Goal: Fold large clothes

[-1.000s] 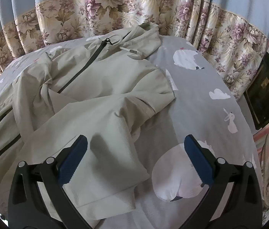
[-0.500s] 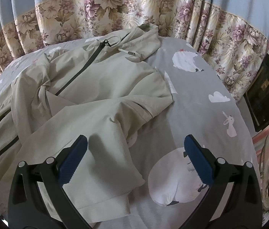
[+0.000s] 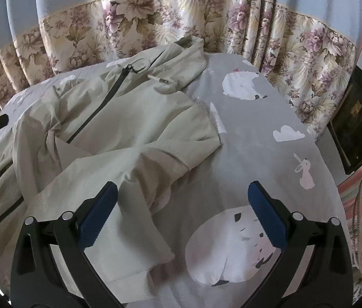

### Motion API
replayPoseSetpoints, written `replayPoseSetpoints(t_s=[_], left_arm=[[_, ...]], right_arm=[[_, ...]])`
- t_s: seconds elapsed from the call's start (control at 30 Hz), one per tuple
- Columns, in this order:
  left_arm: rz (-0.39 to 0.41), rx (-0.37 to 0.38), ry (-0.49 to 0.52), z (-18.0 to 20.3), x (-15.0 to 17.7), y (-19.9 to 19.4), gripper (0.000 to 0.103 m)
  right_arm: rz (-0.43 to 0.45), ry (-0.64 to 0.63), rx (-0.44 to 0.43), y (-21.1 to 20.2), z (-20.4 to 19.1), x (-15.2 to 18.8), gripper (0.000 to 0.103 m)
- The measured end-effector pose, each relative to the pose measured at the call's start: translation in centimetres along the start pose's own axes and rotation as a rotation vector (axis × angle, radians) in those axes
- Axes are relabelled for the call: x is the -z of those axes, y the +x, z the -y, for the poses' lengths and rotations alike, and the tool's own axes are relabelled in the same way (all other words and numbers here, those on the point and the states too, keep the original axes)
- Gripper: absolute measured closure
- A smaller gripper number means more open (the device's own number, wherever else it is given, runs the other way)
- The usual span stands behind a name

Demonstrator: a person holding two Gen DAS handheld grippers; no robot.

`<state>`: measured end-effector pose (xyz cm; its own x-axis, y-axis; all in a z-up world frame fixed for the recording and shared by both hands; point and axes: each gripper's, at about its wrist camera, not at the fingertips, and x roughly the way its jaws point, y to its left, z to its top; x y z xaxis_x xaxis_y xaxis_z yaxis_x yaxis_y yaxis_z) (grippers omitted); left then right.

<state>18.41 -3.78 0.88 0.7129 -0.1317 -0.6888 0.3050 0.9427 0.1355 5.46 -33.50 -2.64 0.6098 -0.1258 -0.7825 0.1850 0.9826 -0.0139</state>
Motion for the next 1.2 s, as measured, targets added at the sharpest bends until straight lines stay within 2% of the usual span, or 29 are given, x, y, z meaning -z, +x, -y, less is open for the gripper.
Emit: replayPoseSetpoints(t_s=[0.13,0.33,0.47,0.6,0.73,0.8,0.83,0.87,0.9,0.93,1.03,1.1,1.13,1.2], left_arm=[[-0.012,0.026,0.028,-0.1,-1.9,2.7,0.001],[-0.054,0.000,0.082,0.8,-3.6,6.8,0.001],[-0.114,0.026,0.059,0.8,-4.3,9.6,0.001],[-0.150,0.009,0.057,0.8,-4.6,11.5,0.001],[-0.206,0.100,0.022,0.5,-4.4,13.6,0.001],[-0.209,0.150,-0.003,0.4,-4.4,14.2,0.015],[-0.223,0.184,-0.011,0.7,-4.3,14.6,0.039],[-0.234,0.221,-0.016,1.0,-4.0,14.9,0.048],[-0.223,0.221,-0.004,1.3,-3.9,14.8,0.052],[-0.206,0.218,0.020,1.7,-3.8,14.6,0.067],[-0.174,0.213,0.034,1.1,-4.0,13.2,0.091],[-0.117,0.134,0.046,-0.5,-4.6,11.6,0.095],[-0.089,0.113,0.021,-2.3,-5.0,10.6,0.095],[-0.070,0.110,-0.035,-5.1,-5.4,9.4,0.095]], right_arm=[[0.010,0.010,0.001,-0.3,0.7,-0.3,0.003],[0.017,0.001,-0.004,-0.6,1.2,-0.5,0.003],[-0.004,0.008,-0.008,-0.1,2.0,-0.5,0.003],[-0.008,-0.001,0.002,0.0,2.4,-0.7,0.003],[-0.021,0.008,0.008,0.1,2.8,-0.9,0.003],[-0.038,0.008,0.012,0.3,2.9,-0.7,0.003],[-0.044,0.004,0.015,0.4,2.8,-0.6,0.003],[-0.049,-0.001,0.018,0.5,2.8,-0.5,0.003],[-0.055,0.001,0.019,0.7,2.7,-0.5,0.003],[-0.057,0.003,0.018,0.7,2.7,-0.5,0.003],[-0.065,-0.002,0.005,1.3,2.2,-0.9,0.003],[-0.071,-0.024,0.012,1.8,1.7,-1.4,0.003],[-0.080,-0.028,0.006,2.2,1.5,-1.9,0.003],[-0.091,-0.028,-0.026,3.1,1.2,-3.0,0.003]])
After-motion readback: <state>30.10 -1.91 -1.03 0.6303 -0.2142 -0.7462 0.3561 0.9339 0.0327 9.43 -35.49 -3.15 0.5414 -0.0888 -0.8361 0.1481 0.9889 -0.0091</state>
